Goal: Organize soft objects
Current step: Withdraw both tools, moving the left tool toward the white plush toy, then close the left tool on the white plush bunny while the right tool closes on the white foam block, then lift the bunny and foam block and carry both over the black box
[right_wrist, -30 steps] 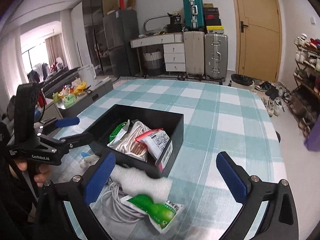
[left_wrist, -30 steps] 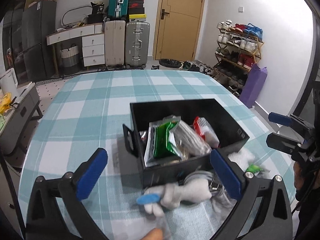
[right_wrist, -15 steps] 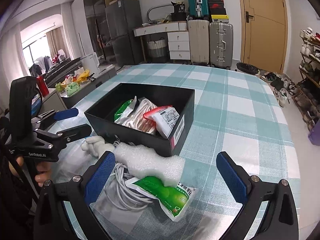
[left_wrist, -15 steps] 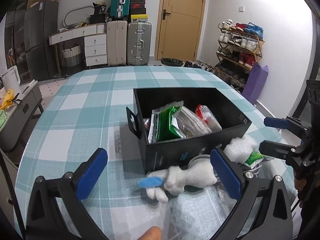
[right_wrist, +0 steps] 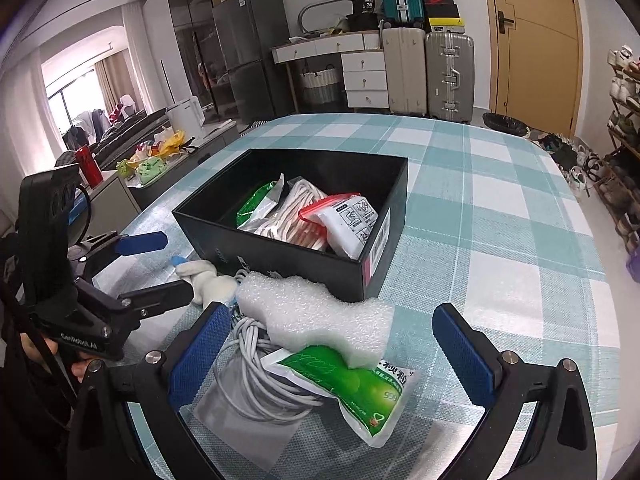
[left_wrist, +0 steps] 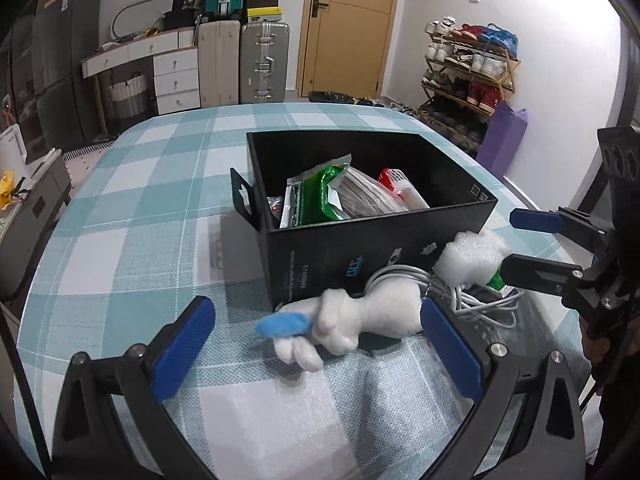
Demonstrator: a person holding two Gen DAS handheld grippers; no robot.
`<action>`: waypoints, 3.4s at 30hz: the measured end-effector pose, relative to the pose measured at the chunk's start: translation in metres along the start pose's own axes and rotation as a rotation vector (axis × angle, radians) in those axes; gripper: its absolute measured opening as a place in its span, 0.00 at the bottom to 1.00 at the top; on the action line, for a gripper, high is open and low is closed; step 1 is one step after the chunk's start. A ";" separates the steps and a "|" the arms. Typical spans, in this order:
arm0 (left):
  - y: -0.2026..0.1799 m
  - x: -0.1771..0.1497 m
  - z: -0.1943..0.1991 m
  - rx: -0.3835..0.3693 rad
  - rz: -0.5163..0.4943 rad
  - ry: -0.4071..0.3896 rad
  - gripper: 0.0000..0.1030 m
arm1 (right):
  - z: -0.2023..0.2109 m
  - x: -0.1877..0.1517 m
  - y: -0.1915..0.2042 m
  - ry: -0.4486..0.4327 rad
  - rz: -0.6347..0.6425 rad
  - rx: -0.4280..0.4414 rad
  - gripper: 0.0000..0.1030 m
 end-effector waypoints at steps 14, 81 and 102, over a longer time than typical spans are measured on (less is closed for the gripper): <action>-0.005 -0.005 -0.002 -0.023 -0.012 0.025 1.00 | -0.010 -0.005 -0.003 0.026 -0.021 0.009 1.00; -0.010 -0.001 0.010 0.005 0.016 0.026 0.87 | 0.013 0.007 0.008 -0.050 0.045 0.016 0.72; -0.016 0.051 0.022 0.001 -0.016 -0.065 0.87 | 0.035 0.041 0.001 -0.138 0.021 -0.064 0.72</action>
Point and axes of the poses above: each gripper's, at about its wrist camera, not at the fingertips, and z roughly against the way its jaws point, y to its left, x to its top, the point moved 6 cm from there along -z, roughly the way its jaws point, and after that the axes turned 10 degrees about z, right-handed, at the moved point
